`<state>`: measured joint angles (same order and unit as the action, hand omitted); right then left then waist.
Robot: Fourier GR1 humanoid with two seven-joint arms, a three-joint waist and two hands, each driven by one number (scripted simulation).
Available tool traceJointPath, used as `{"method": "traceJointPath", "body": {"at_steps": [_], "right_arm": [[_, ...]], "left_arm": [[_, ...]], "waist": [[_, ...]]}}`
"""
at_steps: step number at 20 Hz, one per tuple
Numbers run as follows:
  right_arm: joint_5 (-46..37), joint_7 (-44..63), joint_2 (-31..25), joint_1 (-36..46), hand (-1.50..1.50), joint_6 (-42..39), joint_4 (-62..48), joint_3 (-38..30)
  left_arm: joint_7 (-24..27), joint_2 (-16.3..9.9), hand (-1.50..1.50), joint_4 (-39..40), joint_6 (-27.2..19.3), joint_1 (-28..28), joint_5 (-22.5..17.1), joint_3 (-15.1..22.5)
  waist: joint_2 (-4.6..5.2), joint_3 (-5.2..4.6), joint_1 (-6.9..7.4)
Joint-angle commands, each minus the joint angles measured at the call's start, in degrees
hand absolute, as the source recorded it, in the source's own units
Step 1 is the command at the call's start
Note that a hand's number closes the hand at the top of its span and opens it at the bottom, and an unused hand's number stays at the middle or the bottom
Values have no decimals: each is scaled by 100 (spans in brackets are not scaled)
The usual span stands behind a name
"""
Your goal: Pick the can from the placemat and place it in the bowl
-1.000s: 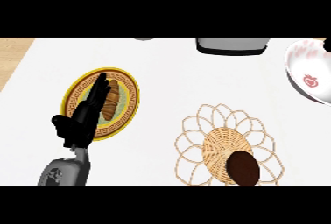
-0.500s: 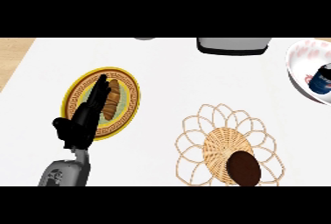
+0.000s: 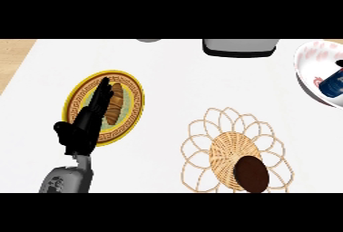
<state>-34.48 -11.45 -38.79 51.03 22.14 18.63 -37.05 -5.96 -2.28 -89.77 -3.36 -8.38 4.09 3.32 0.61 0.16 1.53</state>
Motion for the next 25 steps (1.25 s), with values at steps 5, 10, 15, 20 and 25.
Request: {"method": "traceJointPath", "body": {"at_steps": [5,10,15,20,25], "right_arm": [[802,85,-458,18,-150,-563,260,-459],[1526,-150,-175,-624,-150,-936,783,-762],[2106,-158,-75,-1255,-150,-1685,1446,-836],[2511,-14,-69,-1873,-150,-2235,2119,-721],[2819,507,509,-2816,-150,-2182,3737,-465]], "left_arm": [[332,-112,0,407,115,-26,-134,-273],[112,-71,0,-147,96,354,-91,-114],[-52,-68,0,26,-23,10,87,-111],[145,130,0,-135,-46,419,125,95],[251,-72,0,267,190,108,-157,-279]], "waist": [[-46,-15,-124],[-82,-16,-170],[-83,-18,-213],[-78,-17,-172],[-82,-22,-216]]}}
